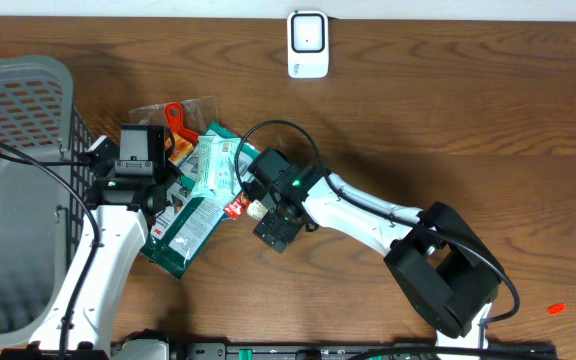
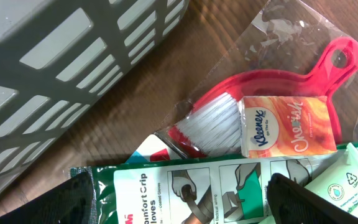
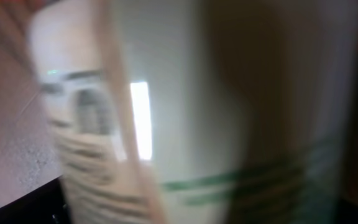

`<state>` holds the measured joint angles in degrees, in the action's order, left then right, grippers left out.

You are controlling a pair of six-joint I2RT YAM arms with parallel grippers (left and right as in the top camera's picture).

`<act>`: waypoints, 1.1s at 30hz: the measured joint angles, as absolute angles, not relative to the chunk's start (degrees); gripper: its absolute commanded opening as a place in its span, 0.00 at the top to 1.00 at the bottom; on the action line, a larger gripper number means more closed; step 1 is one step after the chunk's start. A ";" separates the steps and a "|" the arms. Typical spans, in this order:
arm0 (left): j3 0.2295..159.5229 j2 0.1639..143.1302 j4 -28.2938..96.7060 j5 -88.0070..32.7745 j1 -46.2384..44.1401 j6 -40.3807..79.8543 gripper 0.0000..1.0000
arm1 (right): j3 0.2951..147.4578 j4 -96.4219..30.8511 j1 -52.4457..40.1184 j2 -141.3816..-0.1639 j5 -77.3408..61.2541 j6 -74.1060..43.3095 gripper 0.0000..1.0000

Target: Scan the item barcode

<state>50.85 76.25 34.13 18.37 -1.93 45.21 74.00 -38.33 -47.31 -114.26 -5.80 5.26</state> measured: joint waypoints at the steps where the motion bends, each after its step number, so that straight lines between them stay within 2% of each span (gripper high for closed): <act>1: 50.85 76.25 34.13 18.37 -1.93 45.21 0.11 | 74.02 -38.57 -47.37 -114.26 -5.87 5.58 0.05; 21: 50.85 76.25 34.30 18.39 -1.93 45.21 0.11 | 74.17 -39.86 -47.27 -114.19 -6.46 8.73 0.06; 33: 50.85 76.25 34.33 18.39 -1.93 45.21 0.11 | 74.17 -41.15 -44.05 -113.19 -8.25 9.98 0.05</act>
<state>50.85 76.25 34.33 18.39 -1.93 45.21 74.17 -41.15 -44.05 -113.19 -8.25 9.98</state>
